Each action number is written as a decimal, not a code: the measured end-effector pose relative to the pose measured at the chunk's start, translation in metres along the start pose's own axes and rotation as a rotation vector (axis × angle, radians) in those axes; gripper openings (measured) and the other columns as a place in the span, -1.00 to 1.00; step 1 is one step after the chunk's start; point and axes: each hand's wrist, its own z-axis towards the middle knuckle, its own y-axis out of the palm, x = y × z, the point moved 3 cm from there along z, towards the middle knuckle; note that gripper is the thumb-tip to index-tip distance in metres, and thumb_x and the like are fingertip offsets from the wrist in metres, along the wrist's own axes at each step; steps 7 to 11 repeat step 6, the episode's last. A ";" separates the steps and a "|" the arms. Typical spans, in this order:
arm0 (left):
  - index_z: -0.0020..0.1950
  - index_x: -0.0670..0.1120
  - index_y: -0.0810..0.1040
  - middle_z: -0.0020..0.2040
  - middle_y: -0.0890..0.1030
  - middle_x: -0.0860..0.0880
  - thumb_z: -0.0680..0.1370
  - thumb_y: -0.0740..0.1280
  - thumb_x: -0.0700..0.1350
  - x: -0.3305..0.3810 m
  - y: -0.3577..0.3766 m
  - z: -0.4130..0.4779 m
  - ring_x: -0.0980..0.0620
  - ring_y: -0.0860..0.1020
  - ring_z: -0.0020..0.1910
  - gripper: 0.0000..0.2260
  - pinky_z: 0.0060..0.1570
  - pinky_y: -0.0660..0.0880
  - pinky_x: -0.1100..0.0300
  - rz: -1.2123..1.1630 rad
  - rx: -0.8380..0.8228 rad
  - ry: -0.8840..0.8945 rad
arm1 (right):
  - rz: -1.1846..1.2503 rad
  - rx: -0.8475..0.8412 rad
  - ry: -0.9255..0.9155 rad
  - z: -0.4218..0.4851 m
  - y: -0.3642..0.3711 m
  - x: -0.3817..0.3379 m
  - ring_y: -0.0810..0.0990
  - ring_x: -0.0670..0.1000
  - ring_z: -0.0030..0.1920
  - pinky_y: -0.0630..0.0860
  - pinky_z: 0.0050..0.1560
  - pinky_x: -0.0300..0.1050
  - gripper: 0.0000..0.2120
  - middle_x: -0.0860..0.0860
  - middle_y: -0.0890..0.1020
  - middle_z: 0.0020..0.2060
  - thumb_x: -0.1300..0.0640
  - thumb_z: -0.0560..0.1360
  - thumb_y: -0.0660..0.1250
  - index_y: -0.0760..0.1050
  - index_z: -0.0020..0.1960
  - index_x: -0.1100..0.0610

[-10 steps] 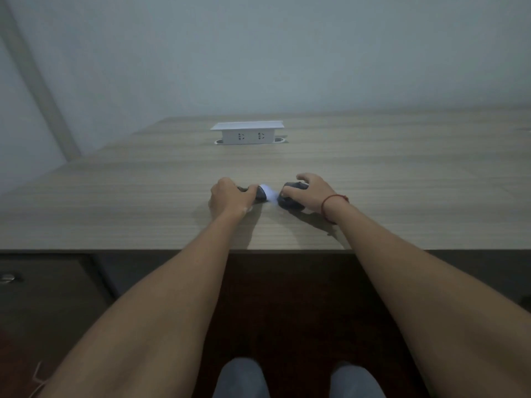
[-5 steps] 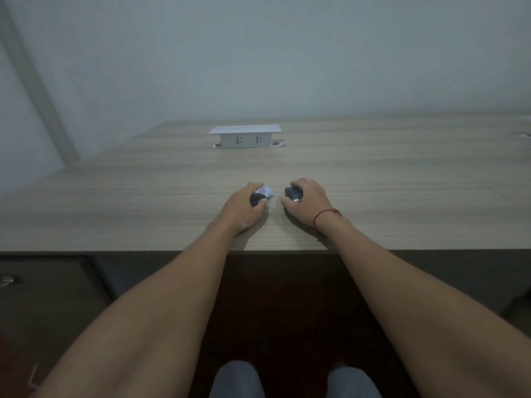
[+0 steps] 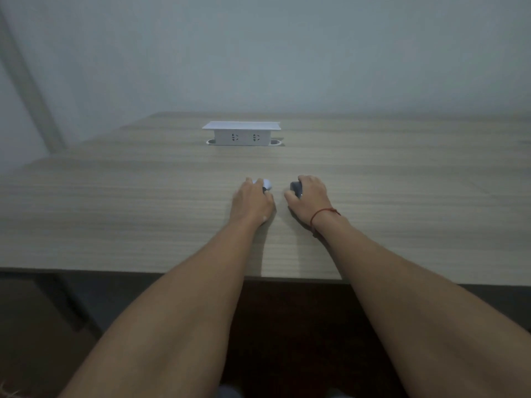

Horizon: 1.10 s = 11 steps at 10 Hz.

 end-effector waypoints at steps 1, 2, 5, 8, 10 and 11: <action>0.31 -0.10 0.46 0.31 0.41 -0.23 0.60 0.12 -0.10 0.000 0.003 0.007 -0.23 0.42 0.30 -0.69 0.26 0.39 -0.03 -0.015 -0.007 -0.026 | 0.007 0.005 0.002 0.006 0.002 0.003 0.40 0.23 0.22 0.29 0.24 0.01 -0.74 0.25 0.50 0.14 0.05 0.52 0.24 0.41 0.05 0.25; 0.55 -0.03 0.16 0.58 0.07 -0.22 0.62 0.11 0.02 0.001 0.000 0.000 -0.21 0.13 0.54 -0.51 0.48 0.18 -0.06 -0.067 -0.041 -0.076 | 0.004 0.002 0.026 0.000 -0.001 0.001 0.30 0.23 0.36 0.23 0.37 0.10 -0.49 0.27 0.39 0.32 -0.03 0.51 0.24 0.34 0.28 0.33; 0.45 -0.23 0.23 0.47 0.31 -0.19 0.58 0.20 0.07 -0.005 -0.023 -0.049 -0.17 0.28 0.47 -0.45 0.42 0.29 -0.04 -0.199 0.038 -0.154 | 0.050 0.043 0.075 -0.053 -0.019 0.009 0.28 0.16 0.40 0.27 0.39 0.11 -0.37 0.17 0.36 0.36 -0.15 0.46 0.28 0.29 0.37 0.21; 0.34 -0.20 0.34 0.31 0.43 -0.16 0.55 0.23 0.09 -0.003 -0.029 -0.068 -0.16 0.40 0.34 -0.51 0.30 0.37 -0.03 -0.181 0.060 -0.123 | -0.014 -0.004 0.092 -0.069 -0.025 0.010 0.27 0.20 0.42 0.24 0.41 0.09 -0.37 0.22 0.33 0.40 -0.14 0.48 0.25 0.28 0.39 0.24; 0.34 -0.20 0.34 0.31 0.43 -0.16 0.55 0.23 0.09 -0.003 -0.029 -0.068 -0.16 0.40 0.34 -0.51 0.30 0.37 -0.03 -0.181 0.060 -0.123 | -0.014 -0.004 0.092 -0.069 -0.025 0.010 0.27 0.20 0.42 0.24 0.41 0.09 -0.37 0.22 0.33 0.40 -0.14 0.48 0.25 0.28 0.39 0.24; 0.34 -0.20 0.34 0.31 0.43 -0.16 0.55 0.23 0.09 -0.003 -0.029 -0.068 -0.16 0.40 0.34 -0.51 0.30 0.37 -0.03 -0.181 0.060 -0.123 | -0.014 -0.004 0.092 -0.069 -0.025 0.010 0.27 0.20 0.42 0.24 0.41 0.09 -0.37 0.22 0.33 0.40 -0.14 0.48 0.25 0.28 0.39 0.24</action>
